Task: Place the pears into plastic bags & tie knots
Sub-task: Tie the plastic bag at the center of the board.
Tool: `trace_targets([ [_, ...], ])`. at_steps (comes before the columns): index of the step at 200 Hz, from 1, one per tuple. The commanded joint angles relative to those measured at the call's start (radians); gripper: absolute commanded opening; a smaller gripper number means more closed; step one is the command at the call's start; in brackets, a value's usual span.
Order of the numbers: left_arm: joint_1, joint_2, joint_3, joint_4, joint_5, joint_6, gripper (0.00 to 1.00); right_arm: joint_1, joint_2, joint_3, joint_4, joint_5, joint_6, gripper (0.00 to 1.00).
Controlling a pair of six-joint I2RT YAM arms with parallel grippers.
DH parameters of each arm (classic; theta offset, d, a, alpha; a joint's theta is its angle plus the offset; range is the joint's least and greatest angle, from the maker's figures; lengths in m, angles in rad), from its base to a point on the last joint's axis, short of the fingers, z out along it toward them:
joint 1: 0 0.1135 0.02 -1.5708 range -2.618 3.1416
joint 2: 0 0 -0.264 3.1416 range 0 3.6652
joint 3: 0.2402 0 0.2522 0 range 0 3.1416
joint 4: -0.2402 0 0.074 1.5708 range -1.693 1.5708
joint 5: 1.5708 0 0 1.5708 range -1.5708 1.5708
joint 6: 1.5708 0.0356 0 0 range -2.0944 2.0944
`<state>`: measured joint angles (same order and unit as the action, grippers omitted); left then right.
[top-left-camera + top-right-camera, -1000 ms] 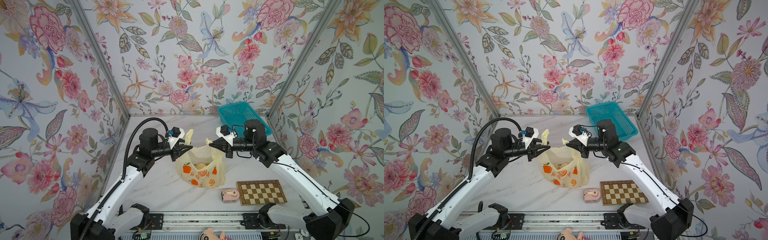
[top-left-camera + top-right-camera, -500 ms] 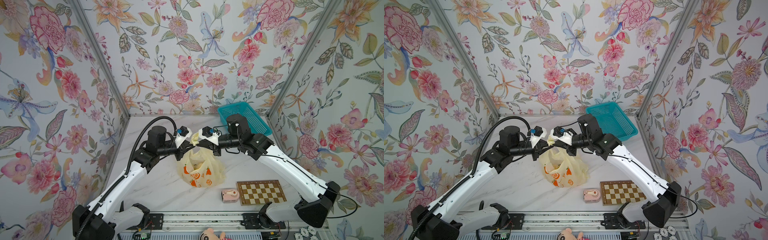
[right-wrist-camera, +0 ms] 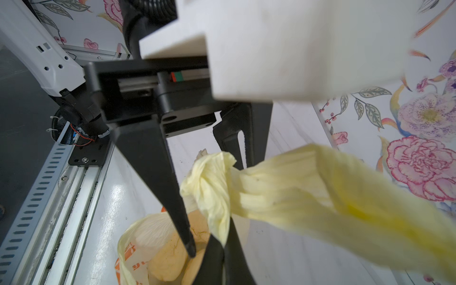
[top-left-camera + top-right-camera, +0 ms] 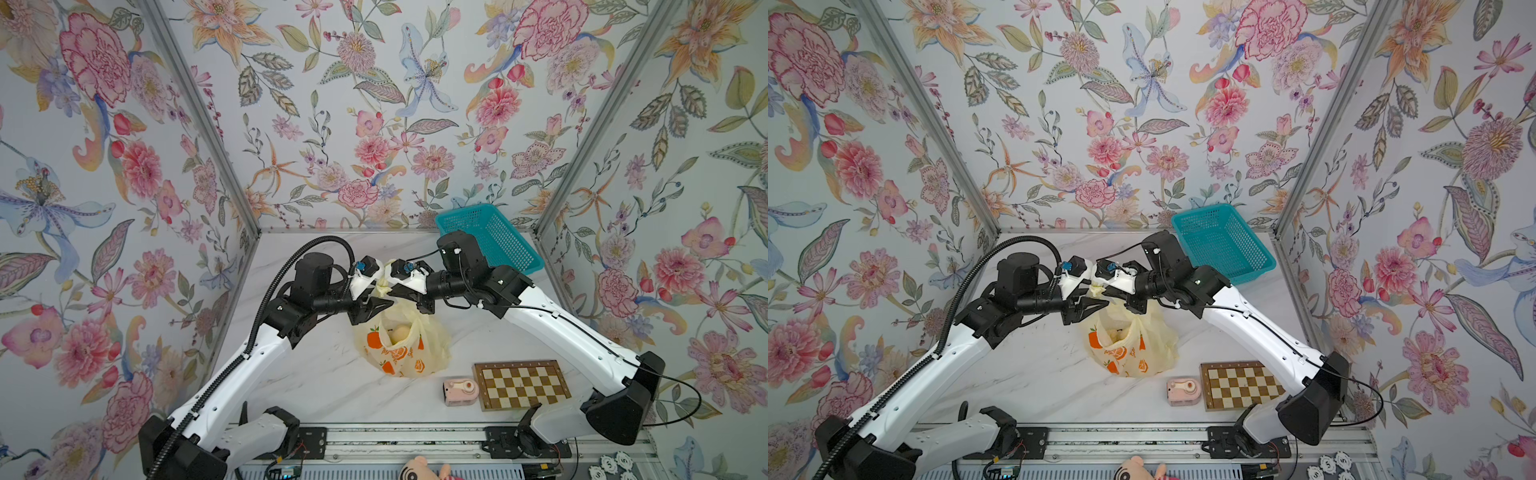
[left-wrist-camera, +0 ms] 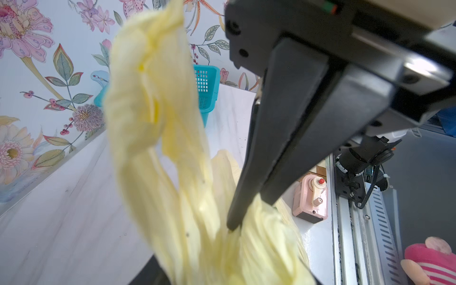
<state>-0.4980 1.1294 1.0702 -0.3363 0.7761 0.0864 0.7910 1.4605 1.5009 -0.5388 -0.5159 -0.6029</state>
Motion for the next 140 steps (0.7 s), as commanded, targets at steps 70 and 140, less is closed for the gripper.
trace_targets([
  [70,-0.004,-0.052,0.034,0.016,0.081,-0.016,0.56,0.013,0.022,0.024,-0.031,0.015,-0.035,0.00],
  [140,0.054,-0.084,0.004,0.059,0.094,-0.048,0.54,0.017,-0.003,0.001,-0.051,-0.001,-0.055,0.00],
])
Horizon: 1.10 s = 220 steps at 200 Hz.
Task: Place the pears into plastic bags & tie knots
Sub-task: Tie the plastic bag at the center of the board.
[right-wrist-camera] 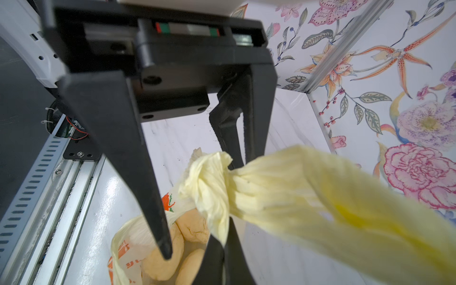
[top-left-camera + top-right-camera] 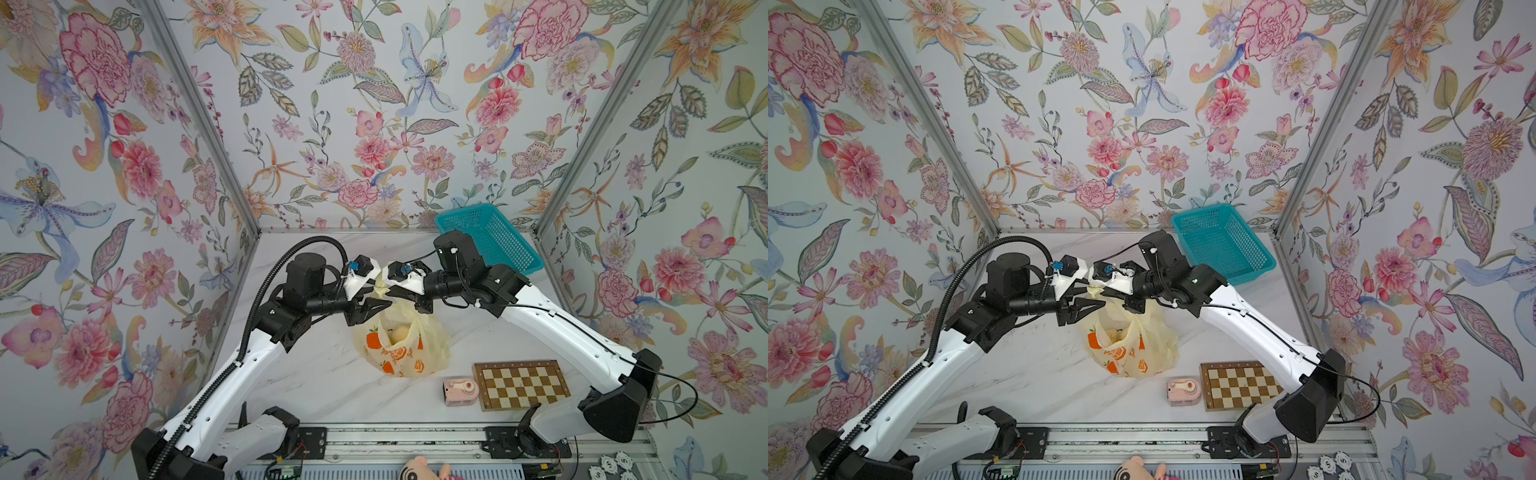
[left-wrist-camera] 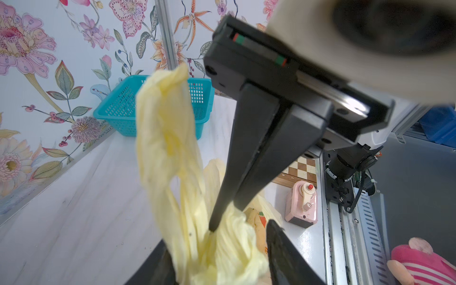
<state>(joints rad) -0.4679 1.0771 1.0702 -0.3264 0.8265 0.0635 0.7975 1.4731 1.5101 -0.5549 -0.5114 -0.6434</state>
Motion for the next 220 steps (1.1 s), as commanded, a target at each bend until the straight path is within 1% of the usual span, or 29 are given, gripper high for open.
trace_targets([
  [1,0.024,-0.031,0.003,0.052,0.046,-0.027,0.54,0.010,-0.015,-0.007,-0.034,-0.006,-0.015,0.00],
  [19,0.034,-0.035,-0.013,0.083,0.075,-0.046,0.53,0.011,-0.017,-0.008,-0.033,-0.009,-0.013,0.00],
  [59,0.033,-0.005,-0.021,0.086,0.117,-0.050,0.41,0.015,-0.010,0.008,-0.033,-0.025,-0.016,0.00],
  [81,0.034,0.003,-0.026,0.083,0.122,-0.043,0.31,0.016,-0.003,0.020,-0.033,-0.026,-0.014,0.00],
  [101,0.034,0.001,-0.032,0.084,0.111,-0.036,0.18,0.016,-0.005,0.022,-0.032,-0.020,-0.010,0.00],
  [119,0.034,-0.001,-0.038,0.086,0.101,-0.036,0.11,0.017,-0.017,0.013,-0.032,-0.010,0.003,0.00],
  [130,0.036,-0.003,-0.042,0.092,0.096,-0.037,0.09,0.015,-0.030,0.004,-0.027,0.002,0.024,0.12],
  [149,0.038,-0.008,-0.049,0.105,0.088,-0.043,0.06,0.015,-0.084,-0.037,-0.008,0.011,0.081,0.41],
  [161,0.040,-0.014,-0.053,0.118,0.088,-0.049,0.05,0.015,-0.139,-0.084,0.044,0.022,0.153,0.55],
  [169,0.043,-0.016,-0.057,0.127,0.088,-0.052,0.05,0.016,-0.180,-0.125,0.112,0.051,0.234,0.60],
  [181,0.043,-0.018,-0.061,0.139,0.088,-0.057,0.05,0.015,-0.231,-0.177,0.221,0.125,0.420,0.65],
  [191,0.046,-0.017,-0.061,0.144,0.088,-0.059,0.04,0.009,-0.252,-0.191,0.279,0.161,0.566,0.65],
  [202,0.047,-0.014,-0.061,0.149,0.087,-0.060,0.04,-0.002,-0.247,-0.166,0.284,0.157,0.745,0.65],
  [211,0.049,-0.011,-0.061,0.156,0.088,-0.063,0.04,-0.012,-0.237,-0.143,0.283,0.122,0.874,0.64],
  [220,0.048,-0.009,-0.062,0.161,0.088,-0.066,0.05,-0.019,-0.224,-0.141,0.310,0.065,0.972,0.64],
])
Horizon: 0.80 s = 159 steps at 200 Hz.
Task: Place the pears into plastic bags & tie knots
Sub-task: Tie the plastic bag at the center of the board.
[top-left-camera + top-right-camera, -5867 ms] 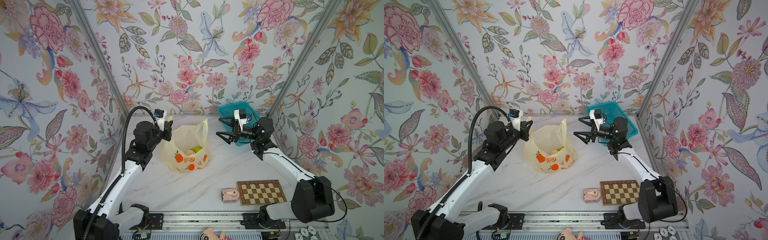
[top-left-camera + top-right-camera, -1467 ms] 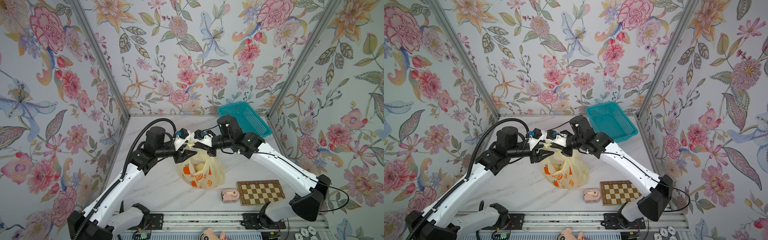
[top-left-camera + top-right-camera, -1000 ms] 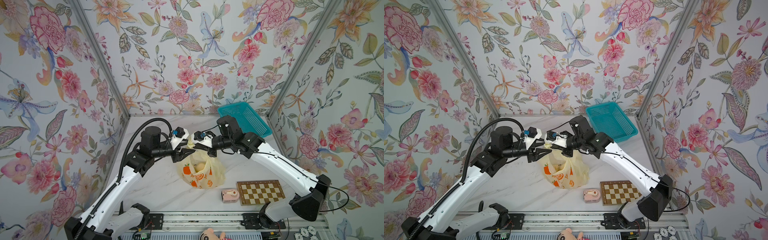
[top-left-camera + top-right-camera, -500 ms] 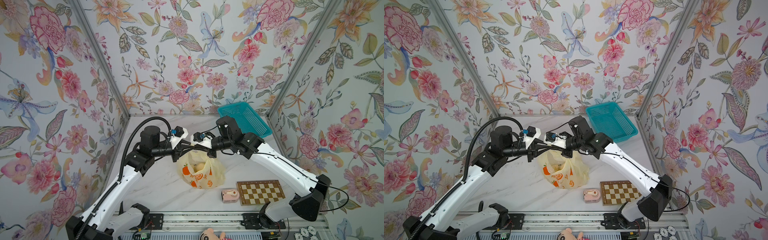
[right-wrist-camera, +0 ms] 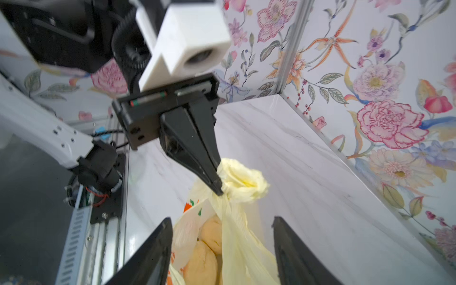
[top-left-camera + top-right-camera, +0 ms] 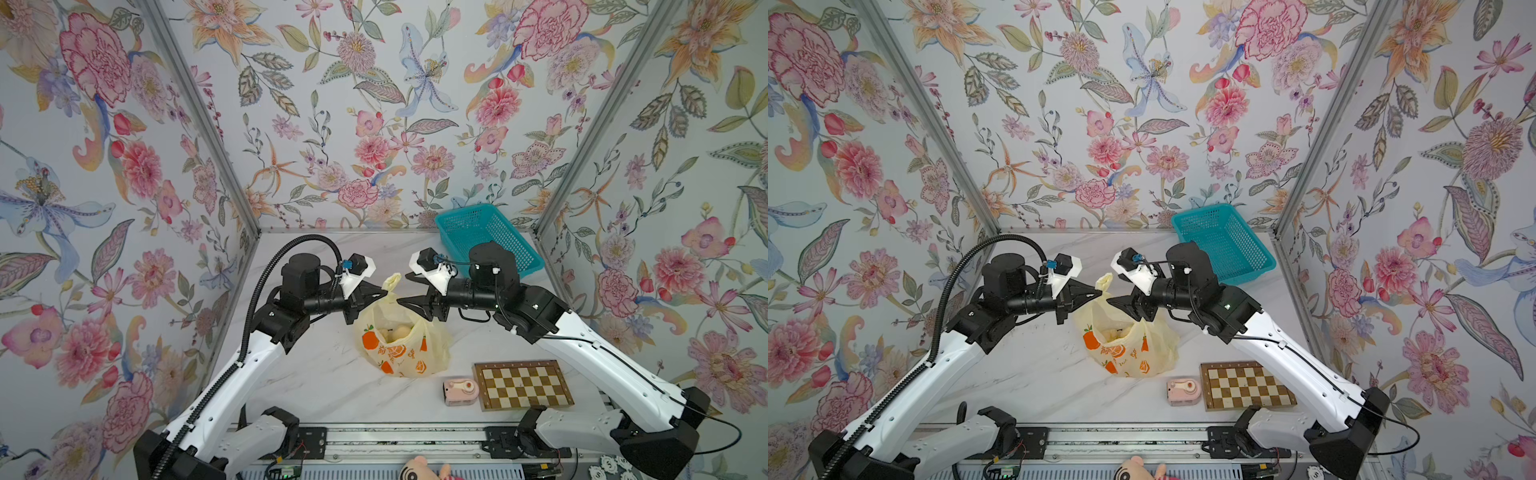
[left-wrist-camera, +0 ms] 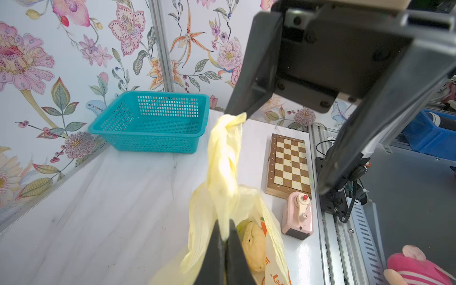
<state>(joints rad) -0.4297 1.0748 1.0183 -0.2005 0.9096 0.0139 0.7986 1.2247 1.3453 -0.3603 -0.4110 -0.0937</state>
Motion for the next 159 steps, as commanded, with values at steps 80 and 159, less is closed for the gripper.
trace_targets([
  [80,0.013,0.019,-0.009,0.065,0.012,-0.031,0.05,-0.017,0.106,0.044,0.162,-0.075,0.652,0.41],
  [159,0.015,0.032,-0.045,0.104,-0.016,-0.042,0.11,-0.017,0.122,0.103,0.131,-0.006,0.639,0.00],
])
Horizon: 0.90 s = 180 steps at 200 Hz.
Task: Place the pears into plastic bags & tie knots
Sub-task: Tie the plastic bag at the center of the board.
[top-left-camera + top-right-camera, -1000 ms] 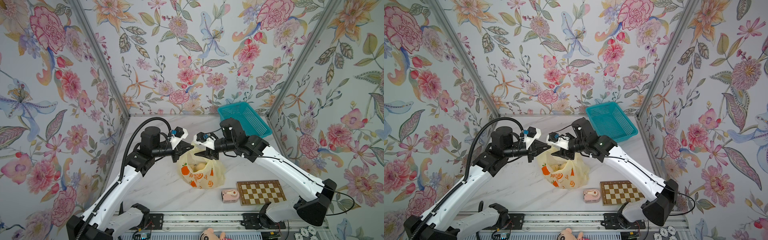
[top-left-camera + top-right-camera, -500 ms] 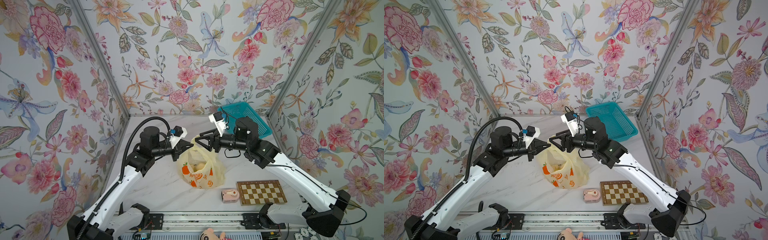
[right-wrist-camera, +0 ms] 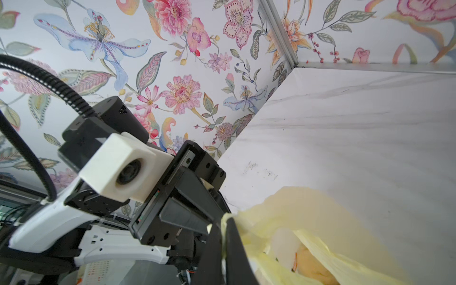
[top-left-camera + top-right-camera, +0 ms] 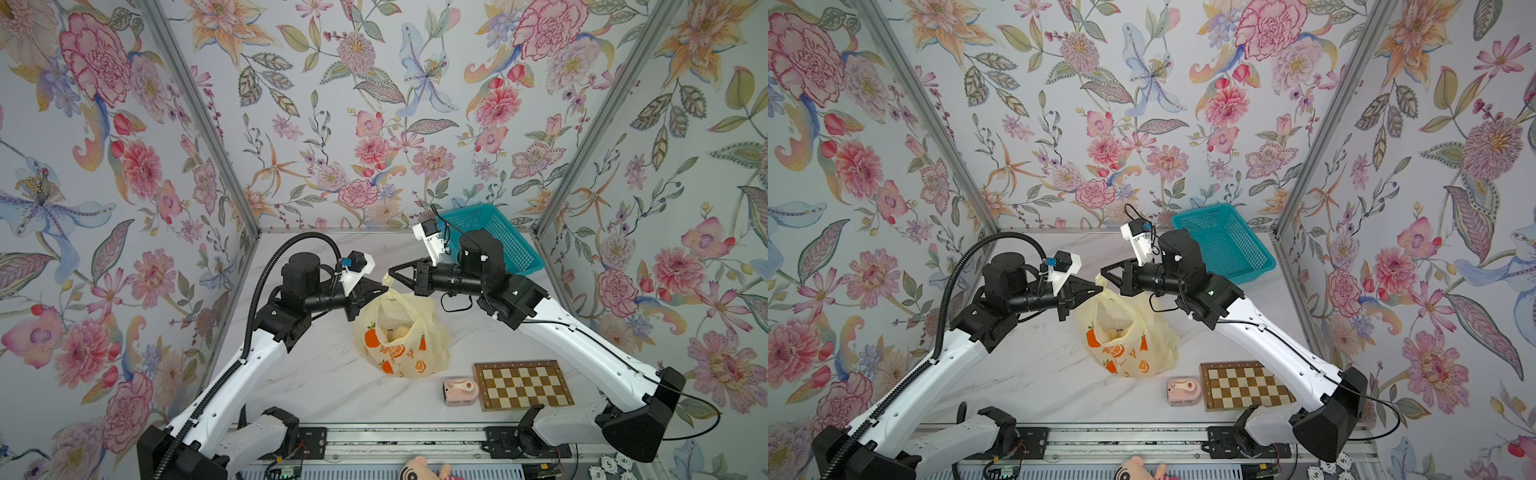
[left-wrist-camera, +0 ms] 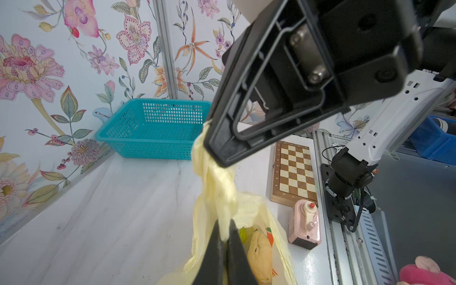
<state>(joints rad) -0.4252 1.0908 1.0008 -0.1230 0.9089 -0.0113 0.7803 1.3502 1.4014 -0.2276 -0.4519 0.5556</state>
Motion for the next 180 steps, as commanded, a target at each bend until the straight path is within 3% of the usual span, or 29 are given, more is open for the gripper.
trace_targets([
  [1,0.011,0.016,-0.029,0.027,-0.016,-0.017,0.12,0.001,-0.004,0.048,-0.003,0.036,-0.011,0.00],
  [26,0.022,0.025,-0.047,0.051,-0.034,-0.027,0.18,-0.001,-0.033,0.062,-0.043,0.068,-0.030,0.00],
  [76,0.026,0.044,-0.081,0.134,0.013,-0.069,0.18,-0.020,-0.075,0.077,-0.097,0.104,-0.040,0.00],
  [116,0.028,0.062,-0.096,0.173,0.018,-0.091,0.02,-0.018,-0.097,0.089,-0.167,0.134,-0.036,0.00],
  [145,0.033,0.045,-0.101,0.179,-0.049,-0.096,0.00,0.024,-0.148,0.064,-0.316,0.223,-0.031,0.00],
  [180,0.050,0.047,-0.093,0.171,-0.077,-0.095,0.00,0.142,-0.215,-0.121,-0.413,0.296,0.064,0.00],
])
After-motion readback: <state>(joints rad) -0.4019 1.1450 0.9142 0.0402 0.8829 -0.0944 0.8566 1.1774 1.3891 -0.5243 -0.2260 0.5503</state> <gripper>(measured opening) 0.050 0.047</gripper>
